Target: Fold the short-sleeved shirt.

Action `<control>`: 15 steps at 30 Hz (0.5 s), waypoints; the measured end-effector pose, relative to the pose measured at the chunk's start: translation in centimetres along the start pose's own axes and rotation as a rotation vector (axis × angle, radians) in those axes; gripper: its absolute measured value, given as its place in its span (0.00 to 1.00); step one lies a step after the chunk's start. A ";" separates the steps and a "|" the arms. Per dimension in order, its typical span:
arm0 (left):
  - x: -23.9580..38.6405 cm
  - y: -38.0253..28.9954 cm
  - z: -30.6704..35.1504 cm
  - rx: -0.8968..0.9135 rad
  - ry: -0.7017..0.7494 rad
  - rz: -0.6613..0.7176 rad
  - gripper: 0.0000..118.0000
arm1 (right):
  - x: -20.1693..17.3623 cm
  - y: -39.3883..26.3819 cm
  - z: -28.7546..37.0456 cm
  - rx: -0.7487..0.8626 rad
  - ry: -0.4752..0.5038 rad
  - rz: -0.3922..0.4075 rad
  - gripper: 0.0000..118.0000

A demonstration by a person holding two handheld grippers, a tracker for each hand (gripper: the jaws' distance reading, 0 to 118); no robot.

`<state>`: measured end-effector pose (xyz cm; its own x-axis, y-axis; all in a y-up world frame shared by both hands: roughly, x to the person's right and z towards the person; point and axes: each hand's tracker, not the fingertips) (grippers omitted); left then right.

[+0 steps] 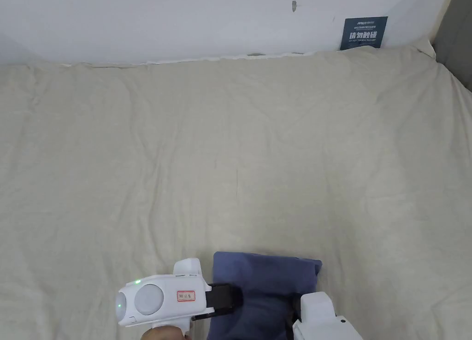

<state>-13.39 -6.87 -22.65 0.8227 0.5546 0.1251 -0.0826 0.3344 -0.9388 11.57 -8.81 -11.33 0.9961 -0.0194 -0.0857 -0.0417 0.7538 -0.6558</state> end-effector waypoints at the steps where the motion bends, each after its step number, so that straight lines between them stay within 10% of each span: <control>1: 0.0 -0.1 0.1 0.002 -0.007 0.010 0.27 | 0.1 0.2 0.1 -0.002 0.007 0.002 0.01; 15: -7.6 8.2 12.0 0.132 0.248 -0.095 0.21 | -0.1 9.5 4.2 0.172 -0.011 0.046 0.01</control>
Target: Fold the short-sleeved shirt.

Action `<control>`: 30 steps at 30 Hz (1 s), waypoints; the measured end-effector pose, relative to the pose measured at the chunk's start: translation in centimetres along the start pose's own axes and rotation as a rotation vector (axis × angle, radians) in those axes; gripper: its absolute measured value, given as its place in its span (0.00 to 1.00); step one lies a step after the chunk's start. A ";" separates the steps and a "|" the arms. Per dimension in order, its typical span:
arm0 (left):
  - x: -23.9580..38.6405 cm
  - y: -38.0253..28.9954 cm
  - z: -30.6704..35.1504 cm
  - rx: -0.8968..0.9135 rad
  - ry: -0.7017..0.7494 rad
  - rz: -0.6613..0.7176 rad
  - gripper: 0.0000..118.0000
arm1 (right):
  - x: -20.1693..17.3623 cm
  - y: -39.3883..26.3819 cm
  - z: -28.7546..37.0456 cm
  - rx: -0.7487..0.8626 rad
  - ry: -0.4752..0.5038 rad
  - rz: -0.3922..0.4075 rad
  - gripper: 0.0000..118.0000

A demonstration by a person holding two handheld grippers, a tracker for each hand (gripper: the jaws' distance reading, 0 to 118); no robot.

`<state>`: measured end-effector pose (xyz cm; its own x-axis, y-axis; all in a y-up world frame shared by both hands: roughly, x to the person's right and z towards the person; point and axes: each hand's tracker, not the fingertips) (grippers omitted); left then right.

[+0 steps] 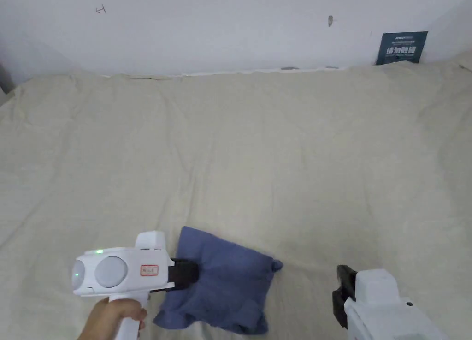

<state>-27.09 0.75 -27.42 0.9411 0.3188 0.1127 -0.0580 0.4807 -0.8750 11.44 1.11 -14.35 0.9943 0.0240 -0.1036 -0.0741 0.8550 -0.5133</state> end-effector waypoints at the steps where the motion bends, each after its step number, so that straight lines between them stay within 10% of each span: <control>1: -2.0 0.8 0.7 0.009 0.037 0.008 0.21 | -0.2 0.7 -0.1 0.009 -0.005 0.004 0.01; 17: -28.9 6.9 7.6 0.044 0.519 0.198 0.24 | -6.0 7.3 -6.2 0.068 0.034 0.016 0.01; 19: -29.2 6.8 7.4 0.046 0.510 0.208 0.38 | -6.5 7.5 -6.7 0.065 0.036 0.012 0.01; 22: -28.9 7.0 7.4 0.059 0.518 0.204 0.99 | -6.9 7.8 -6.9 0.062 0.035 0.017 0.01; 30: -21.6 8.7 12.2 0.286 0.499 0.153 0.91 | -6.2 10.2 -3.5 0.138 -0.006 0.012 0.01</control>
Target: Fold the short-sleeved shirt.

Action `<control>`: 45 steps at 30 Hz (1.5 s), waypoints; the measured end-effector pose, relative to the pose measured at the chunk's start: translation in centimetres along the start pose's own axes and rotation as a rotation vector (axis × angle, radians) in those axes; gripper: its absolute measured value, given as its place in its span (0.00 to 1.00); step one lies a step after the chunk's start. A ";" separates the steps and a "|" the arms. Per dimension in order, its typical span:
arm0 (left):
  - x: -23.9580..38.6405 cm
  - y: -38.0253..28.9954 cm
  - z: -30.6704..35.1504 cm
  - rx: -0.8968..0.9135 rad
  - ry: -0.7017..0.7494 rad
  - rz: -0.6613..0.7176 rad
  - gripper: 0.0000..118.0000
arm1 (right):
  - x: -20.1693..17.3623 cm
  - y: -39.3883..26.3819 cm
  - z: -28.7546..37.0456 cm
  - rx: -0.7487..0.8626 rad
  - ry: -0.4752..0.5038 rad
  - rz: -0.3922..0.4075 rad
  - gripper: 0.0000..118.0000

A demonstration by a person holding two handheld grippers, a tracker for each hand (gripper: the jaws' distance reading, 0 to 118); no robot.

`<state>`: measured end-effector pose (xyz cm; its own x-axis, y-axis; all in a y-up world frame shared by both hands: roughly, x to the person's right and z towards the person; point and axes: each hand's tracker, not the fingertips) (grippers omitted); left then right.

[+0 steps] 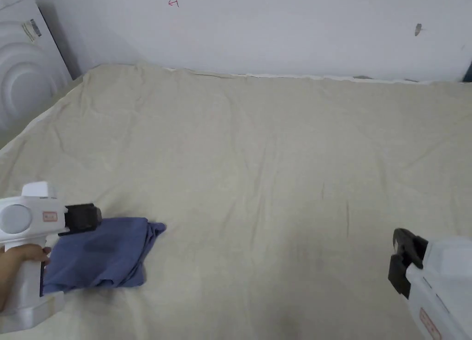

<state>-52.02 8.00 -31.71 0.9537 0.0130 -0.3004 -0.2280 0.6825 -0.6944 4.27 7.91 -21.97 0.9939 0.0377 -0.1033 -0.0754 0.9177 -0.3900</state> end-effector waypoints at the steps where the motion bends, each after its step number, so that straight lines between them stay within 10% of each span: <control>1: 1.2 0.4 1.9 0.064 -0.006 -0.005 0.89 | 0.3 0.6 0.7 0.020 -0.011 0.003 0.01; 13: 17.2 -1.3 22.6 0.657 -0.159 -0.160 0.87 | 6.6 7.4 9.3 0.280 -0.118 0.057 0.01; 25: 28.5 -8.5 26.0 0.884 -0.155 -0.228 0.89 | 11.1 8.2 14.0 0.382 -0.223 0.100 0.02; 28: 30.5 -10.1 25.7 0.895 -0.182 -0.249 0.71 | 11.7 8.0 14.3 0.384 -0.226 0.089 0.02; 31: 31.9 -11.0 25.2 0.892 -0.211 -0.279 0.07 | 11.9 7.7 14.4 0.391 -0.235 0.084 0.02; 32: 32.4 -11.2 25.1 0.890 -0.219 -0.286 0.00 | 11.9 7.7 14.4 0.392 -0.237 0.085 0.02; 45: 32.9 -10.8 24.5 0.864 -0.247 -0.247 0.00 | 11.6 7.3 14.2 0.383 -0.222 0.071 0.02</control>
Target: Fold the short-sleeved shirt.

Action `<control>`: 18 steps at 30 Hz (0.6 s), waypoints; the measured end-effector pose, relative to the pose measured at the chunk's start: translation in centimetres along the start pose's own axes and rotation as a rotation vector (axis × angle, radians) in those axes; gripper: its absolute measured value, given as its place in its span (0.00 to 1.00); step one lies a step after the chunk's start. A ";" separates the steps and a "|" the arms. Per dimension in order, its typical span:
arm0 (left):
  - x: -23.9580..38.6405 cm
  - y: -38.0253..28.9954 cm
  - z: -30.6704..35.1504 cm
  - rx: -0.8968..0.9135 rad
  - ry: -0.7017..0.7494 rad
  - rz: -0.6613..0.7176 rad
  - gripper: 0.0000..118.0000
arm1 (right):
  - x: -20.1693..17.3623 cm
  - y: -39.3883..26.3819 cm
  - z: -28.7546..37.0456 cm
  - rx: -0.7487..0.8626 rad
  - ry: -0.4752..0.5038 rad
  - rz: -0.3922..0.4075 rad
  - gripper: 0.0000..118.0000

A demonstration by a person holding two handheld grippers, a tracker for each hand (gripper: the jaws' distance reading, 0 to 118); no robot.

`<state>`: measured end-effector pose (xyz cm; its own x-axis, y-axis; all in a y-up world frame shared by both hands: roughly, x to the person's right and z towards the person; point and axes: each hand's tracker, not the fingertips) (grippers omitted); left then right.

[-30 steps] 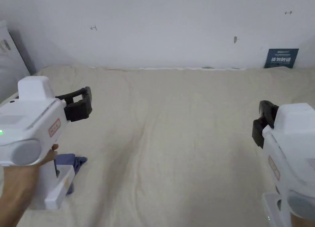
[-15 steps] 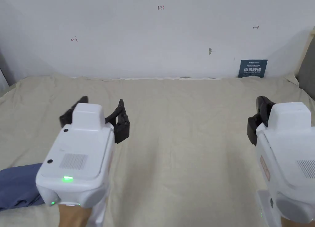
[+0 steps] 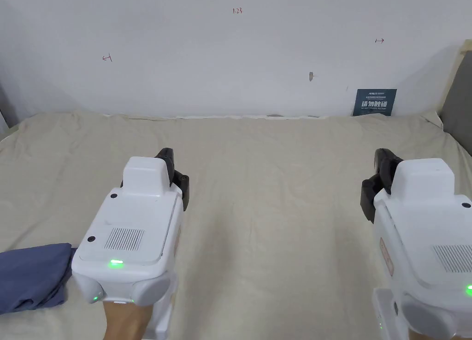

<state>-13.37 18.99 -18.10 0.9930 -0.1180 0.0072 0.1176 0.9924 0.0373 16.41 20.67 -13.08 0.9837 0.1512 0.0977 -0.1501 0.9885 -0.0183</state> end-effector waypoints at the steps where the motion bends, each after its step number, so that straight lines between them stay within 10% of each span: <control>1: -0.2 -0.1 0.0 -0.001 -0.002 -0.002 0.00 | -0.1 0.0 0.1 -0.001 0.000 0.000 0.02; 18: -0.7 -0.9 -0.3 -0.010 -0.004 -0.006 0.00 | -0.6 0.4 0.2 0.000 0.003 0.001 0.02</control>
<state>-14.13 18.22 -18.40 0.9922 -0.1239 0.0109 0.1236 0.9920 0.0272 15.71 20.94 -12.98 0.9838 0.1522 0.0947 -0.1512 0.9883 -0.0185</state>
